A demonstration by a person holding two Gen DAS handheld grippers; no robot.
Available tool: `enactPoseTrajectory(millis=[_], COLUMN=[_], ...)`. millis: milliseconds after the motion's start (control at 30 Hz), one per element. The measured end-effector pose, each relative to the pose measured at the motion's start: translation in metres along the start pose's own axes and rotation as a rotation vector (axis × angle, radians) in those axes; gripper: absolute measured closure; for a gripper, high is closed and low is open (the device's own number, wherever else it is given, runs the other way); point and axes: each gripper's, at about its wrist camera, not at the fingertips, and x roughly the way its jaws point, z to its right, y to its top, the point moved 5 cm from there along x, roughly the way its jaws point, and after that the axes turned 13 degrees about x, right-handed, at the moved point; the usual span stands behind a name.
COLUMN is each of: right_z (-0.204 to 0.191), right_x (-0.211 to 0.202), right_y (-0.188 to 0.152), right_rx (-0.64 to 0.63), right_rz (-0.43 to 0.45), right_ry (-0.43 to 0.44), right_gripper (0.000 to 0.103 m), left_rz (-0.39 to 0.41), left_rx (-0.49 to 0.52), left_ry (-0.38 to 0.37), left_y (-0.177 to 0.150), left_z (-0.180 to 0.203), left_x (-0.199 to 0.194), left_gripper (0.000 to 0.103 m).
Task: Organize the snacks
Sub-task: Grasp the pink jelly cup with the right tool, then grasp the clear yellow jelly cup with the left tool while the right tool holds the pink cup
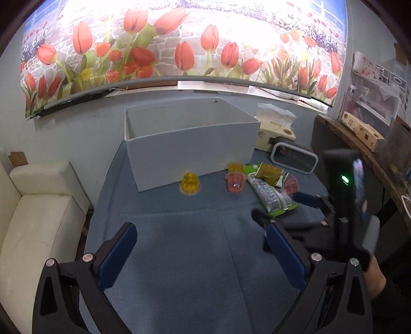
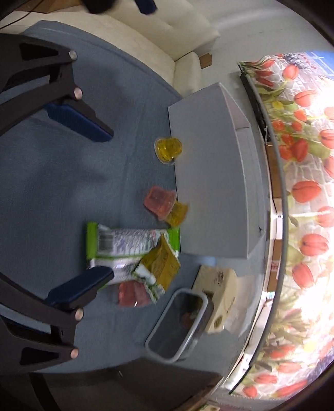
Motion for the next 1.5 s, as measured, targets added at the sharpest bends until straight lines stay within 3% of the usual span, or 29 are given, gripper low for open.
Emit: enactPoseTrajectory(millis=[133, 200, 267, 433, 533, 667, 700, 967, 1300, 1433, 1500], right_z=[-0.007, -0.008, -0.008, -0.009, -0.007, -0.009, -0.01, -0.017, 0.006, 0.023, 0.028], right_x=[0.041, 0.059, 0.074, 0.094, 0.1, 0.103, 0.103, 0.071, 0.001, -0.019, -0.024], right_y=[0.018, 0.025, 0.031, 0.039, 0.042, 0.045, 0.045, 0.029, 0.003, 0.002, 0.002], right_rx=[0.008, 0.012, 0.015, 0.016, 0.016, -0.007, -0.016, -0.031, -0.04, -0.014, 0.003], right_rz=[-0.038, -0.062, -0.088, -0.109, -0.102, -0.11, -0.112, -0.078, -0.025, -0.005, 0.001], right_ry=[-0.003, -0.016, -0.028, -0.015, -0.032, -0.027, -0.02, -0.014, -0.028, -0.041, -0.029], right_gripper=[0.015, 0.029, 0.035, 0.037, 0.051, 0.056, 0.065, 0.066, 0.066, 0.066, 0.066], left_rz=[-0.008, -0.005, -0.014, -0.023, -0.026, -0.014, -0.017, -0.047, -0.077, -0.12, -0.169], left_rx=[-0.016, -0.012, -0.013, -0.043, -0.048, 0.0, -0.014, -0.047, -0.093, -0.077, -0.104], left_ry=[-0.005, 0.003, 0.012, 0.007, 0.007, 0.054, 0.043, -0.007, -0.061, 0.003, 0.042], left_y=[-0.007, -0.009, -0.012, -0.016, -0.015, -0.009, -0.008, 0.009, 0.032, 0.042, 0.041], left_z=[-0.004, -0.008, -0.014, -0.029, -0.034, -0.043, -0.046, -0.057, -0.037, -0.024, -0.023], left_x=[0.004, 0.005, 0.008, 0.016, 0.023, 0.03, 0.034, 0.085, 0.155, 0.181, 0.194], left_gripper=[0.0, 0.0, 0.0, 0.0, 0.0, 0.0, 0.0, 0.0, 0.001, 0.001, 0.007])
